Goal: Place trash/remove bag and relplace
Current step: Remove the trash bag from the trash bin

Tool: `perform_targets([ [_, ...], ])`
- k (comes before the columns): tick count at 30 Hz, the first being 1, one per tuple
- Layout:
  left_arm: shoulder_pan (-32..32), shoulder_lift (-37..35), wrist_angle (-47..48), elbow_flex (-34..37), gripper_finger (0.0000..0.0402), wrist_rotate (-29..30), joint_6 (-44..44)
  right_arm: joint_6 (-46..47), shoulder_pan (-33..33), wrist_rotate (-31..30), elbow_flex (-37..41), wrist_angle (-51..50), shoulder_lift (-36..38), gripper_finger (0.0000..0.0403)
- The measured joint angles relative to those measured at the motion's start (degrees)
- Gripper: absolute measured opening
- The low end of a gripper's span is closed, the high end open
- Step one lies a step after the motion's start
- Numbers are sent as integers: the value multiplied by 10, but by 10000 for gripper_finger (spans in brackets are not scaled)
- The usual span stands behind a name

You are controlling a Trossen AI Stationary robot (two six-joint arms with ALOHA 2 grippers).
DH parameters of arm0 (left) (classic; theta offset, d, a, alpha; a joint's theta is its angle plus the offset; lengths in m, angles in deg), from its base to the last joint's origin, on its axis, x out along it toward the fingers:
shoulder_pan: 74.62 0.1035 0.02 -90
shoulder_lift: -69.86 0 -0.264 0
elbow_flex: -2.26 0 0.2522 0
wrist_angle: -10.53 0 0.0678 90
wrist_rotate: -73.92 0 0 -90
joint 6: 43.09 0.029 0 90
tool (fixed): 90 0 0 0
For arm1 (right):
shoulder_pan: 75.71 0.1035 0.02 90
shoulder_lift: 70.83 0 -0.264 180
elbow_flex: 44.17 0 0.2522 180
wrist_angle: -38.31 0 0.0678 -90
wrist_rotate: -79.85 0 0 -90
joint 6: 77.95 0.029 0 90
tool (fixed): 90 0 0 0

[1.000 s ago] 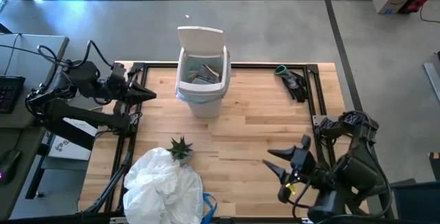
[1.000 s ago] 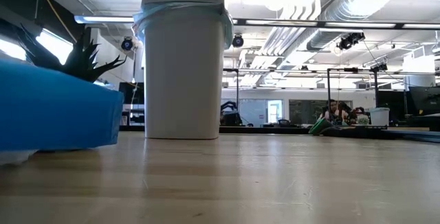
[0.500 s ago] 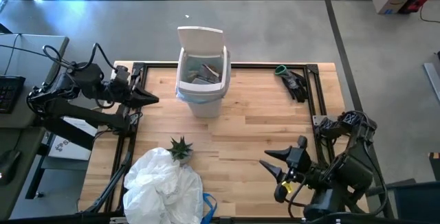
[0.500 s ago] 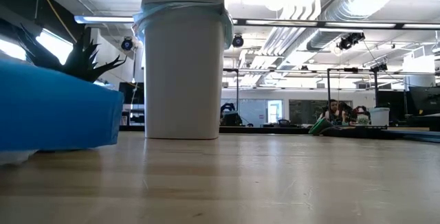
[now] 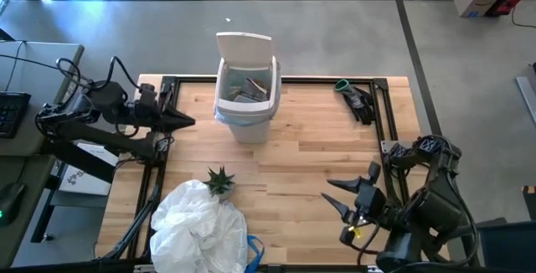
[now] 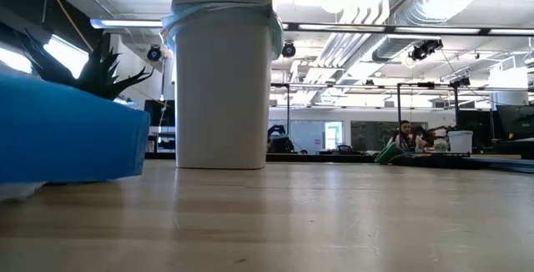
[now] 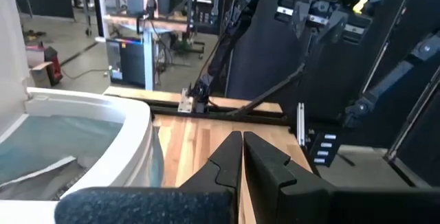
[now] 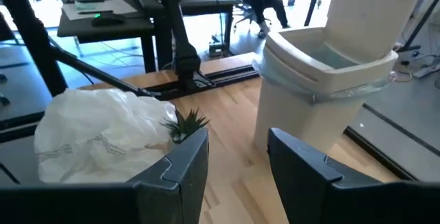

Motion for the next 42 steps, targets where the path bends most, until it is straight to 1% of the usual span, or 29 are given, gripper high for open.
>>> perform_targets([
  [4, 0, -25, -49, 60, 0, 3, -8, 0, 22, -25, 0, 0, 0, 137],
  [8, 0, -32, -60, 106, 0, 14, -9, 3, 33, -41, 0, 0, 1, 137],
  [11, 1, -26, -85, 129, 0, 29, 3, 7, 29, -42, 0, 0, 1, 137],
  [13, 3, -19, -103, 134, 0, 40, 16, 25, 19, -42, 0, 0, 1, 137],
  [15, 7, -8, -126, 134, 0, 72, 28, 31, 8, -42, 0, 10, 1, 137],
  [17, 11, 1, -144, 134, 0, 116, 46, 28, -2, -24, 0, 26, 1, 137],
  [19, 15, 8, -169, 134, 0, 153, 57, 48, -12, -9, 0, 28, 1, 137],
  [21, 21, 11, -179, 134, 0, 149, 74, 74, -24, 21, 0, 28, 1, 137],
  [22, 26, 14, -187, 134, 0, 144, 88, 71, -31, 38, 0, 26, 1, 137],
  [23, 31, 16, -192, 133, 0, 144, 101, 59, -41, 50, 0, 24, -1, 137],
  [26, 48, 30, -197, 133, 0, 164, 131, -3, -75, 53, 0, 24, -15, 137],
  [30, 87, 56, -201, 133, 0, 174, 154, -100, -144, 84, 0, 24, -25, 137],
  [33, 112, 80, -191, 133, 0, 146, 144, -157, -199, 83, 0, 24, -28, 137],
  [37, 131, 95, -187, 134, 0, 103, 129, -225, -268, 72, 0, 21, -27, 137],
  [40, 132, 96, -181, 134, 0, 87, 120, -250, -324, 71, 0, 21, -18, 137],
  [42, 131, 93, -181, 134, 0, 81, 116, -264, -367, 82, 0, 23, -16, 137],
])
